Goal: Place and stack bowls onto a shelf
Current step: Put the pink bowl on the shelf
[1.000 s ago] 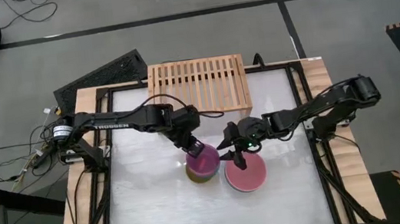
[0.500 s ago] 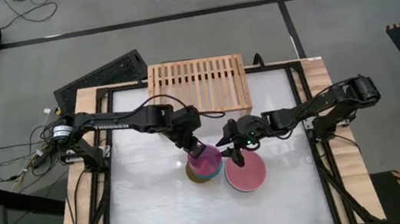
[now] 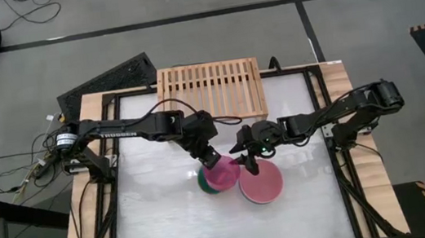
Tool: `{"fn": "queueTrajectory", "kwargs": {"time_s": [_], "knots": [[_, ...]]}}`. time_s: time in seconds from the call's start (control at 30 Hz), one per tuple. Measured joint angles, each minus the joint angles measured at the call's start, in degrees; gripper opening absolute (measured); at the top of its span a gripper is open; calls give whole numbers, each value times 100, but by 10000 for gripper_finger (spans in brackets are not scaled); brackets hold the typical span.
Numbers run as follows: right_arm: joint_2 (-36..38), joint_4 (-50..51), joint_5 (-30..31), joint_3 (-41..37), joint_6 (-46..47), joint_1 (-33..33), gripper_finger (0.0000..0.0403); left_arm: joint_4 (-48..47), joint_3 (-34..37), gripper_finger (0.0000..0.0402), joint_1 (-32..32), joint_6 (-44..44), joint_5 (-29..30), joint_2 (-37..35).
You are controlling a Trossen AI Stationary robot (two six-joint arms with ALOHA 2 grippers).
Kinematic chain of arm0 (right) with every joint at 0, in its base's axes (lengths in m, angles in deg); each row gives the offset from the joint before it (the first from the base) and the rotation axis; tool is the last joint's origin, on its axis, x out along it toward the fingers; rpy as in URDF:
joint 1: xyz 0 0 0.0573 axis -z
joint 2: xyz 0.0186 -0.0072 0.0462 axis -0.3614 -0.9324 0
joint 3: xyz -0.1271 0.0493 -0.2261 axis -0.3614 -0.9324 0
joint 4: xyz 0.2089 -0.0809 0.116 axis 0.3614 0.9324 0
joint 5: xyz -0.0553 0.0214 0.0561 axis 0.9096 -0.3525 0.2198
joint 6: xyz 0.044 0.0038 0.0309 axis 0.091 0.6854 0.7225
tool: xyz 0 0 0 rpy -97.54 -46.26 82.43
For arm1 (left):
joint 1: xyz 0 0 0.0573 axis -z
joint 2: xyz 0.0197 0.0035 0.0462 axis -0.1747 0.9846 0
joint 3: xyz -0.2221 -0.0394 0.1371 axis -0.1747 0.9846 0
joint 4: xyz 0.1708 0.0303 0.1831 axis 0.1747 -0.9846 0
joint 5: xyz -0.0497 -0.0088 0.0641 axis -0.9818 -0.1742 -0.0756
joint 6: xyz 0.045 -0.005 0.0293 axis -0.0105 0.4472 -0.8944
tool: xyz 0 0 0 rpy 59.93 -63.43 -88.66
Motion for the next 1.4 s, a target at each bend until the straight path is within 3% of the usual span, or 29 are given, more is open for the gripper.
{"fn": "queueTrajectory", "kwargs": {"time_s": [0.23,0.57,0.87,1.23,1.4], "knots": [[346,185,11,4,-83,0,234,-629,-178,0,-125,111,512,-387],[1016,934,52,0,-160,248,234,-2779,-1018,0,-786,639,2862,-1108],[1110,913,52,0,-150,258,234,-3639,-1029,0,-1655,912,3955,-1333],[1110,915,52,0,-147,247,234,-3319,-1020,0,-2469,696,3777,-1331],[1110,915,50,0,-149,247,234,-3121,-509,0,-2570,850,3287,-1346]]}}
